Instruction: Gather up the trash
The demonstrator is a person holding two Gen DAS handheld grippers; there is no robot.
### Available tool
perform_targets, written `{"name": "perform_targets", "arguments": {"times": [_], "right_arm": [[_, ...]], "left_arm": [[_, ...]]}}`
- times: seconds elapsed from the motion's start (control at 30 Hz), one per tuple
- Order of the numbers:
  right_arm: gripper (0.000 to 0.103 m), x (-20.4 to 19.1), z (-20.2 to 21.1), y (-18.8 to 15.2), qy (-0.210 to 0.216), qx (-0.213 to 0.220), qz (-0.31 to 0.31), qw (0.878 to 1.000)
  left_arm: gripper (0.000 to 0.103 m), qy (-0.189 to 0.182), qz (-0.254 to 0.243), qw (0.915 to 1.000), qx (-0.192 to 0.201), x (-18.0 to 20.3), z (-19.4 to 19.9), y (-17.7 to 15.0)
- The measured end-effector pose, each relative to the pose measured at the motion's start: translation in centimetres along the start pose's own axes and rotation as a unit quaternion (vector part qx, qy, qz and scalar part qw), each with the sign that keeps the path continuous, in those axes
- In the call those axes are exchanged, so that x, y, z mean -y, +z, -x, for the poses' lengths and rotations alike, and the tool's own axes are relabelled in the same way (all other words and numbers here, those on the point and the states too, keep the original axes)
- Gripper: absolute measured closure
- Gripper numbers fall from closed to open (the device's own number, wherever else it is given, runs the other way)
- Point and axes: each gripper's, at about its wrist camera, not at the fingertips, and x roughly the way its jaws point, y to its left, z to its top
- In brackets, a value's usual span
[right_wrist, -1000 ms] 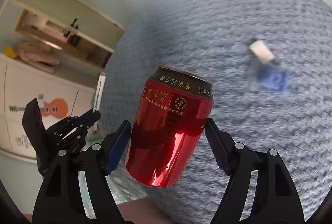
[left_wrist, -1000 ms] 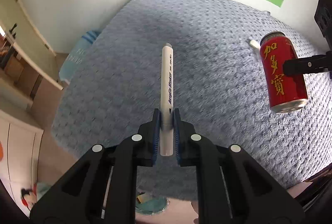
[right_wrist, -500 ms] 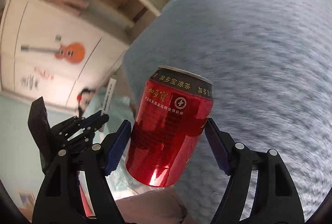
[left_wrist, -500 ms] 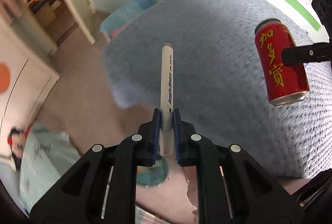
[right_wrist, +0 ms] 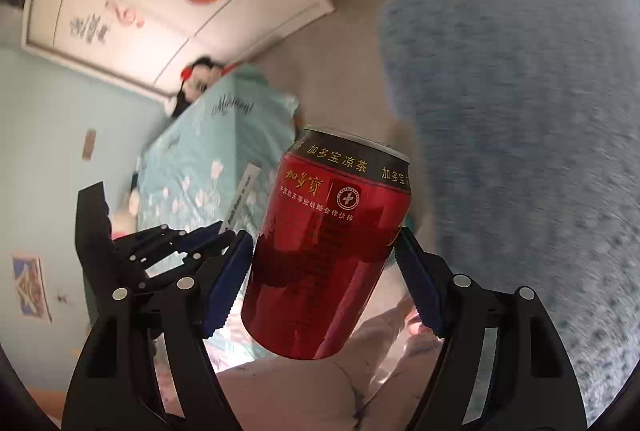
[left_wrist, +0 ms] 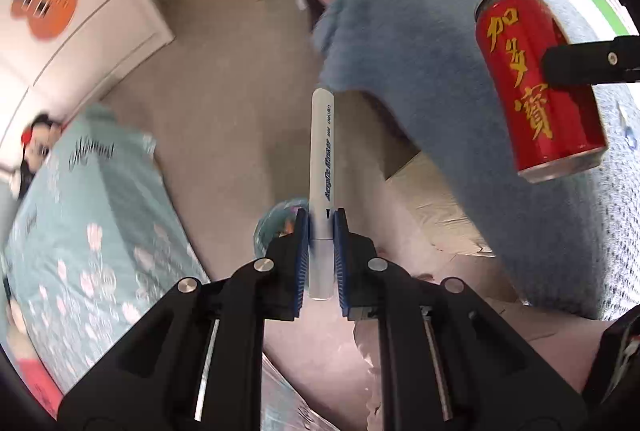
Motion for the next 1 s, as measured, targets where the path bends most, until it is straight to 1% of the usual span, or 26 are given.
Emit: {"name": "perform_targets", "arguments": {"times": [0.27,0.47,0.57,0.73,0.93,1.0], "right_arm": [[0.03,-4.2,-5.5,1.6,-0.007,-0.061,0.055,0.997],[0.03,-6.0,-9.1,2.0,-0.019,-0.099,0.075,0.992],[0.03,-6.2,-10.6,2.0,-0.023,-0.116,0.077,0.99],[0.03,-6.0,-13.1,2.0,-0.025,-0.148,0.067,0.986],[0.028,-5.7,-16.6,1.9,-0.025,-0.184,0.059,0.981],[0.026,-5.6,-17.4,2.0,-0.025,-0.19,0.058,0.98]], "left_arm": [[0.092,0.005,0.052,0.9983,-0.024,-2.8,-1.8,-2.7],[0.092,0.001,0.07,0.9966,-0.043,-4.1,-3.3,-4.1],[0.092,-0.001,0.074,0.9958,-0.054,-4.2,-4.3,-4.5],[0.092,-0.016,0.09,0.9936,-0.067,-5.0,-6.0,-5.2],[0.092,-0.051,0.118,0.9872,-0.094,-6.6,-9.4,-5.7],[0.091,-0.045,0.118,0.9873,-0.097,-6.9,-10.1,-5.7]]}}
